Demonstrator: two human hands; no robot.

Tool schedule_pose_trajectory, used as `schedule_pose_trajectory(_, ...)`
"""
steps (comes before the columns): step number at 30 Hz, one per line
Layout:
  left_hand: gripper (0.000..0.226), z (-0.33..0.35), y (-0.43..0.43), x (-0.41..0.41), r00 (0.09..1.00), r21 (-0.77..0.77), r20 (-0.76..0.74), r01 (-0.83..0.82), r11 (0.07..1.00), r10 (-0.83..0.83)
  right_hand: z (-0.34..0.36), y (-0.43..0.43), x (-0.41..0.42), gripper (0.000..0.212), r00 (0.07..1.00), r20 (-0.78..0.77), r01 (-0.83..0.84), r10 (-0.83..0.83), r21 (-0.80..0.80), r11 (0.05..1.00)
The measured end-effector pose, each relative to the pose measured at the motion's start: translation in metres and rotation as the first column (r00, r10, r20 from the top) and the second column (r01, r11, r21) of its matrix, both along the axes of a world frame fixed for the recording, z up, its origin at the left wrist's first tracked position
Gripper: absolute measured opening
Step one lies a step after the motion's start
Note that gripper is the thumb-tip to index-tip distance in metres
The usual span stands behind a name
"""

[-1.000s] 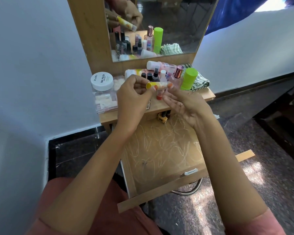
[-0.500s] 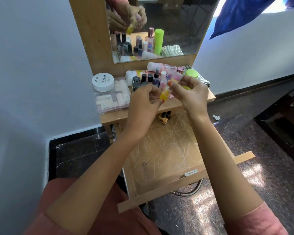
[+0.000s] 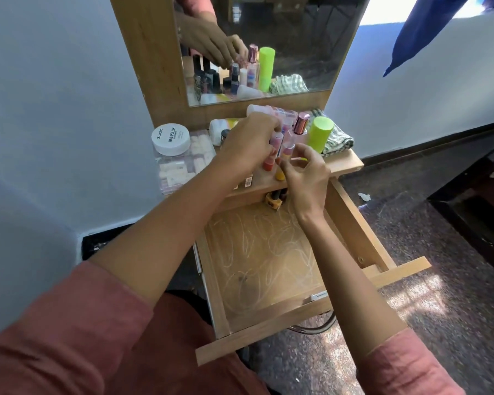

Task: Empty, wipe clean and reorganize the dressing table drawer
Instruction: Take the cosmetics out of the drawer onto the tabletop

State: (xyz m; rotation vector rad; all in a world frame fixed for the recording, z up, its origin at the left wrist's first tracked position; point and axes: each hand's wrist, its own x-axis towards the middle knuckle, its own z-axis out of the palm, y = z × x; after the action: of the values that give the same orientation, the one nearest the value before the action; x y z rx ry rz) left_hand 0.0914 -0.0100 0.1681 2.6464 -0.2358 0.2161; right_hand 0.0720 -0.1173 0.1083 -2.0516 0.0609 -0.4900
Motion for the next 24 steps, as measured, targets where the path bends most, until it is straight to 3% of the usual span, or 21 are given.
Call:
schedule_pose_trajectory(5,0.013,0.001,-0.003,0.003,0.999,-0.017,0.038,-0.020,1.000,0.021,-0.019,0.002,0.002,0.019,0.997,-0.081,0.010,-0.014,-0.051,0.999)
schedule_pose_trajectory(24,0.014,0.001,-0.003,0.010,0.994,-0.021,0.056,-0.093,0.995,0.094,-0.016,0.021,0.016,0.022,0.960,-0.224,0.128,-0.169,-0.185,0.974)
